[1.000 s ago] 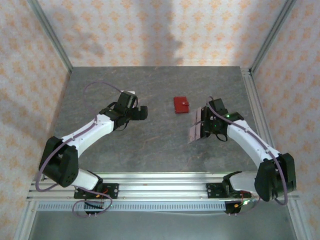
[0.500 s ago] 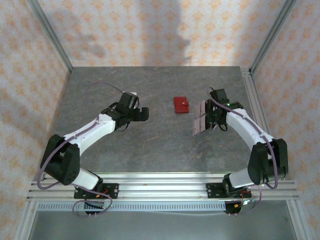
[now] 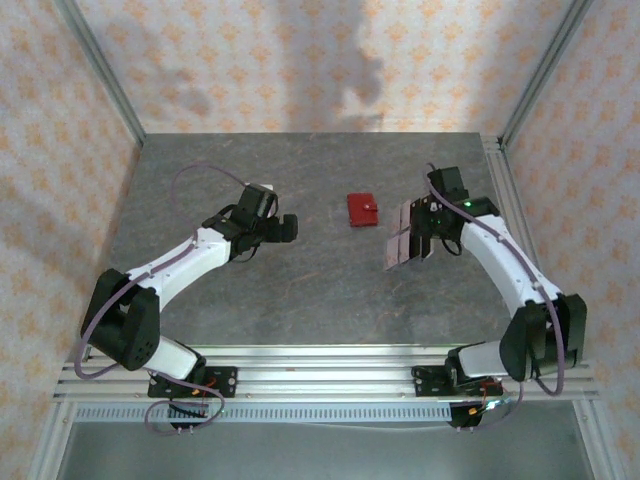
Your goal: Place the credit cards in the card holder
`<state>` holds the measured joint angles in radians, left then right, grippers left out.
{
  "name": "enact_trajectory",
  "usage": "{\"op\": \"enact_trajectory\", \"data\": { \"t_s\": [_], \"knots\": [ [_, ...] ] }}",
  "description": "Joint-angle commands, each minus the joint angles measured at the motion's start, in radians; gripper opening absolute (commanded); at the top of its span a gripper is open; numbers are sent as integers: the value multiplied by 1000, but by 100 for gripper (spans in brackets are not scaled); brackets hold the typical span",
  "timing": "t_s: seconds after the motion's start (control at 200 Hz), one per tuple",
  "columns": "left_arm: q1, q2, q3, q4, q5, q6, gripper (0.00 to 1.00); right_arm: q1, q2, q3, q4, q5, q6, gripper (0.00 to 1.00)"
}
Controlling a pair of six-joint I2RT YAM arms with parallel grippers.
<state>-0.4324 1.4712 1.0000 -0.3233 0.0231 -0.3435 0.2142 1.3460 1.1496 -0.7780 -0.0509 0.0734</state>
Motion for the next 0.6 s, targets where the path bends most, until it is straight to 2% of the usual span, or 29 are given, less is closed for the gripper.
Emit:
{"op": "enact_trajectory", "data": {
  "t_s": [0.0, 0.13, 0.255, 0.425, 0.596],
  "knots": [
    [-6, -12, 17, -14, 5, -9, 100, -2, -62, 74, -81, 12, 11, 63],
    [-6, -20, 19, -20, -14, -28, 100, 10, -70, 143, -85, -101, 54, 63],
    [-6, -23, 34, -55, -72, -60, 100, 94, 27, 233, -72, -152, 99, 63],
    [15, -3, 89, -131, -124, -89, 100, 216, 308, 439, -134, -78, 121, 60],
    [79, -4, 118, -143, -79, -100, 100, 226, 604, 698, -251, 23, 120, 59]
  ]
}}
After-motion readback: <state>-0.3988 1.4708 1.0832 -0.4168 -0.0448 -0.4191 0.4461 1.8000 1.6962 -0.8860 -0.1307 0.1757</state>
